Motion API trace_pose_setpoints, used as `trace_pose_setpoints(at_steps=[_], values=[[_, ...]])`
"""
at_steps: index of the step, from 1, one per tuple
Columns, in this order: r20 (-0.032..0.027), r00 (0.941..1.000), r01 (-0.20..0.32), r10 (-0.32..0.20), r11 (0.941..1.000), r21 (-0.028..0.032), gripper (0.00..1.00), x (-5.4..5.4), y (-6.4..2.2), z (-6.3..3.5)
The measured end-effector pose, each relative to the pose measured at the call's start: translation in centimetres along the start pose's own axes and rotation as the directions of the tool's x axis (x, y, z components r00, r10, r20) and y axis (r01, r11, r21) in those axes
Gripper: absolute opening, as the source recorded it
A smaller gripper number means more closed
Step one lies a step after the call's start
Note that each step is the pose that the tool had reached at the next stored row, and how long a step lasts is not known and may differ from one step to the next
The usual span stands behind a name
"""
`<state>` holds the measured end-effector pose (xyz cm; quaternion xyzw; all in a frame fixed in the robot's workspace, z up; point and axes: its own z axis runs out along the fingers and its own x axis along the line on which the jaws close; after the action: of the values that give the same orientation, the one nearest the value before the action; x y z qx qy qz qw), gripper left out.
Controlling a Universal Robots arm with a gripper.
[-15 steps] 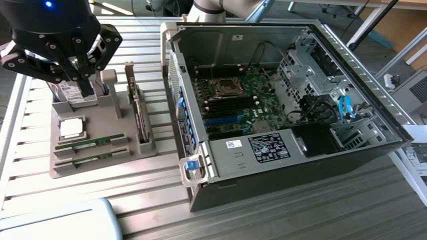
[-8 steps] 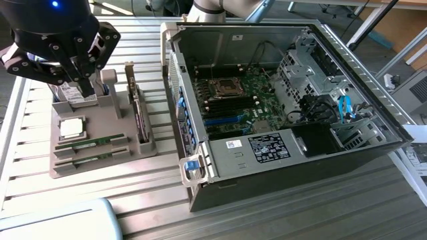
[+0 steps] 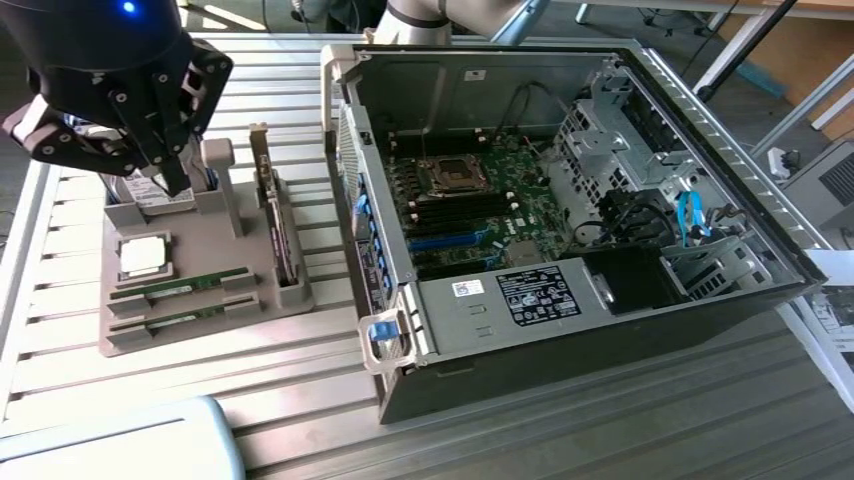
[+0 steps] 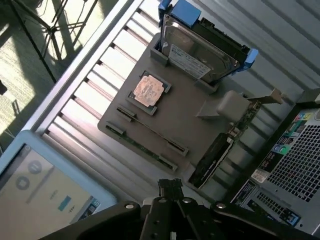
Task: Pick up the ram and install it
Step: 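Pick up the ram and move it above insertion slot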
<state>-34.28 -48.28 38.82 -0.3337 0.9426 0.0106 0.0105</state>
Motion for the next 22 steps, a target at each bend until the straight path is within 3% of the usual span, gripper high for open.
trace_pose_setpoints(at_steps=[2,6,12,15,17,22], values=[[-0.0008,0.9979,0.065,-0.065,0.9979,-0.0017,0.1,0.0,0.0,0.05],[-0.0016,0.9902,0.14,-0.14,0.9902,-0.0039,0.1,0.0,0.0,0.12],[-0.0025,0.9693,0.246,-0.246,0.9693,-0.007,0.1,0.01,0.0,0.23],[-0.0028,0.9524,0.305,-0.305,0.9523,-0.0088,0.1,0.01,0.0,0.3],[-0.0029,0.9312,0.364,-0.365,0.9311,-0.0106,0.1,0.01,0.0,0.37],[-0.003,0.8895,0.457,-0.457,0.8895,-0.0137,0.1,0.01,-0.01,0.48]])
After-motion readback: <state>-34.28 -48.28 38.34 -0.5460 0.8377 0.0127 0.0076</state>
